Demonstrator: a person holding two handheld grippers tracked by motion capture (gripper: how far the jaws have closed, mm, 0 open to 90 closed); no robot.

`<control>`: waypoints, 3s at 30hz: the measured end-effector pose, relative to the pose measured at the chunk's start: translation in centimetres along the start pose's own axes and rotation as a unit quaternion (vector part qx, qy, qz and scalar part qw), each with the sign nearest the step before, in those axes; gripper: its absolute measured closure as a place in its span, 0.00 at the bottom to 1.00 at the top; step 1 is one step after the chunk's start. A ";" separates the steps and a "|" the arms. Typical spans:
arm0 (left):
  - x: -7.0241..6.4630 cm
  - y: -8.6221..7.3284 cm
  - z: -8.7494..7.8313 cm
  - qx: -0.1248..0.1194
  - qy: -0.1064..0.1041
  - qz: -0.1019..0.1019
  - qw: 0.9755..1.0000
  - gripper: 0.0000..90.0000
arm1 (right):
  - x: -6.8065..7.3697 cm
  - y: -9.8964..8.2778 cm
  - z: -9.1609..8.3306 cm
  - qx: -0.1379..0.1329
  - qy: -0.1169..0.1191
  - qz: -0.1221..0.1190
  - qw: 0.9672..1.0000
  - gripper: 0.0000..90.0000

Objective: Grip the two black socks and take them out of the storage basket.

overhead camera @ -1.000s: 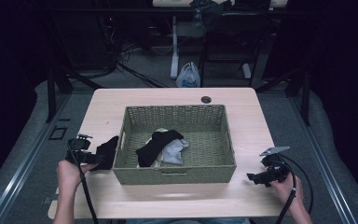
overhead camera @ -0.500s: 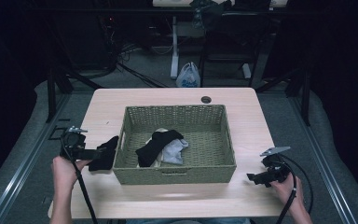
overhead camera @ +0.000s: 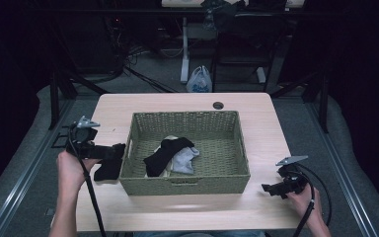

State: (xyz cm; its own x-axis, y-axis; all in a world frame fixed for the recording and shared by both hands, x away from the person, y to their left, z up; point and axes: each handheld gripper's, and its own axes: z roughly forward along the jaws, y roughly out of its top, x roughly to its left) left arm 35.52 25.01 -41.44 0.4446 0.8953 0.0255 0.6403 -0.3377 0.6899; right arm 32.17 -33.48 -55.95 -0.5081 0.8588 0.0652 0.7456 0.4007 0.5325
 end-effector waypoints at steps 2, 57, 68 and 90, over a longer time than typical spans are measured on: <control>-0.6 1.0 0.1 0.003 0.007 0.012 1.000 0.04 | 0.0 0.0 0.0 0.001 0.004 -0.001 1.000 0.06; -10.3 5.6 15.6 0.217 -0.112 0.109 0.964 0.13 | -0.1 -0.1 -0.2 -0.003 -0.003 0.000 1.000 0.06; -9.7 5.3 16.4 0.231 -0.105 0.104 0.962 0.68 | 0.0 -0.1 -0.2 -0.004 -0.001 0.000 1.000 0.06; -8.7 7.4 11.1 0.139 -0.082 0.118 0.980 0.94 | 0.0 0.0 -0.3 -0.004 -0.003 -0.001 1.000 0.07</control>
State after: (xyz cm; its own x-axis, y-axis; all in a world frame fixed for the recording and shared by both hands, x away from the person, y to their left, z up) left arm 43.29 11.52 -44.58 0.6806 0.7321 0.0276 0.6440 -0.6159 0.4539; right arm 32.03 -33.59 -55.74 -0.5075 0.8597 0.0582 0.7406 0.4007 0.5393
